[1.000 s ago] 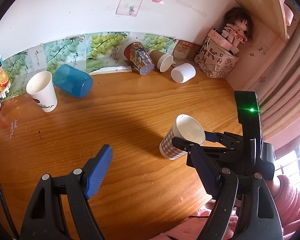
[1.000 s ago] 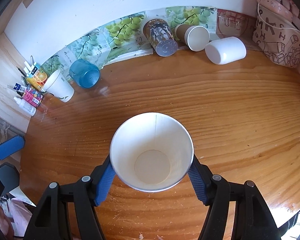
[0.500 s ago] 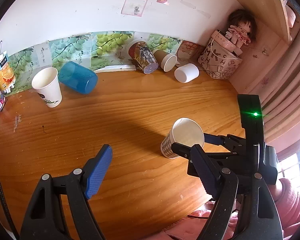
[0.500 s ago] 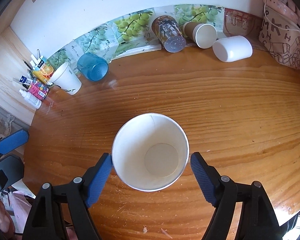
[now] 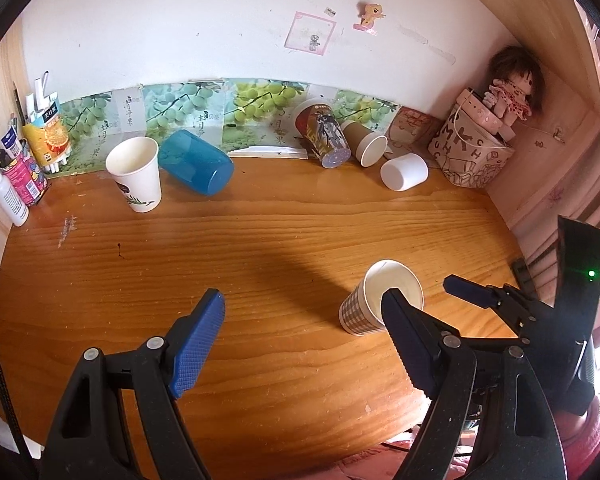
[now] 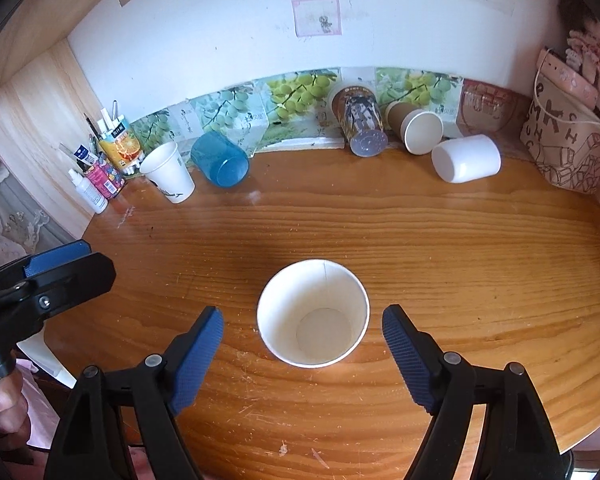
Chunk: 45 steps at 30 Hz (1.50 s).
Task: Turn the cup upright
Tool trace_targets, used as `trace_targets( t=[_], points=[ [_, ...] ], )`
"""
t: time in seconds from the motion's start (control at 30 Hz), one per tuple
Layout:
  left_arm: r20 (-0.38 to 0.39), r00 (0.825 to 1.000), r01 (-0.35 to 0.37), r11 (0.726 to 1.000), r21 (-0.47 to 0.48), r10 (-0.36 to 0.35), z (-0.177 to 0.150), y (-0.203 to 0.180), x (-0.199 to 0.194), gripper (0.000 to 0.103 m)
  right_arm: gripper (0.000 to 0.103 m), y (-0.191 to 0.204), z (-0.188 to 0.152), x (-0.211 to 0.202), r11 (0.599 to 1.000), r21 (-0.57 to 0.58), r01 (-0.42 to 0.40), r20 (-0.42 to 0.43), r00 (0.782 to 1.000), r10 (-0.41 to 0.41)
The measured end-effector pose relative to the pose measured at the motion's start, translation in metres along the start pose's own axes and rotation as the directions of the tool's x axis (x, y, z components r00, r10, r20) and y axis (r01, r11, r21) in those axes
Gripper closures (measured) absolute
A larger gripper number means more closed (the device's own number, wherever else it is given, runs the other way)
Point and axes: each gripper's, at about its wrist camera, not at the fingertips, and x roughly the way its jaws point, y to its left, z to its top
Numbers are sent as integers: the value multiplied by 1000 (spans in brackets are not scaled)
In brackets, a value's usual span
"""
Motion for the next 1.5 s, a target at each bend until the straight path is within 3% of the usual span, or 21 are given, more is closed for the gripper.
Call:
trace_targets(
  t=[0.17, 0.33, 0.6, 0.83, 1.03, 1.17, 1.27, 1.43, 1.5],
  points=[
    [58, 997, -49, 999, -14, 50, -2, -12, -14, 20, 21, -2, 0, -34, 999, -30, 26, 89, 996, -23],
    [163, 979, -120, 993, -16, 121, 0, -35, -38, 20, 18, -13, -1, -74, 999, -12, 39, 198, 979, -36],
    [270, 955, -97, 990, -101, 121, 11, -65, -70, 20, 15, -34, -2, -137, 999, 29, 18, 327, 945, -26],
    [340, 906, -216, 966, -140, 251, 12, -96, -91, 15, 15, -49, 0, -172, 999, 41, -7, 394, 919, -10],
    [396, 860, -288, 947, -143, 322, 10, -117, -104, 15, 15, -57, 5, -187, 1000, 22, -15, 433, 902, 4],
    [418, 835, -319, 934, -163, 358, 6, -124, -105, 3, 15, -60, 4, -187, 1000, 18, -14, 446, 895, 5],
    [397, 843, -324, 932, -163, 363, 7, -124, -98, 3, 15, -62, 4, -180, 999, 24, -29, 423, 906, 16],
    [380, 839, -358, 921, -156, 390, 5, -122, -90, 2, 15, -63, 2, -166, 999, 46, -10, 372, 928, -8],
    [368, 845, -362, 921, -141, 389, 4, -121, -86, 2, 15, -63, 0, -166, 999, 53, -12, 380, 925, -9]
  ],
)
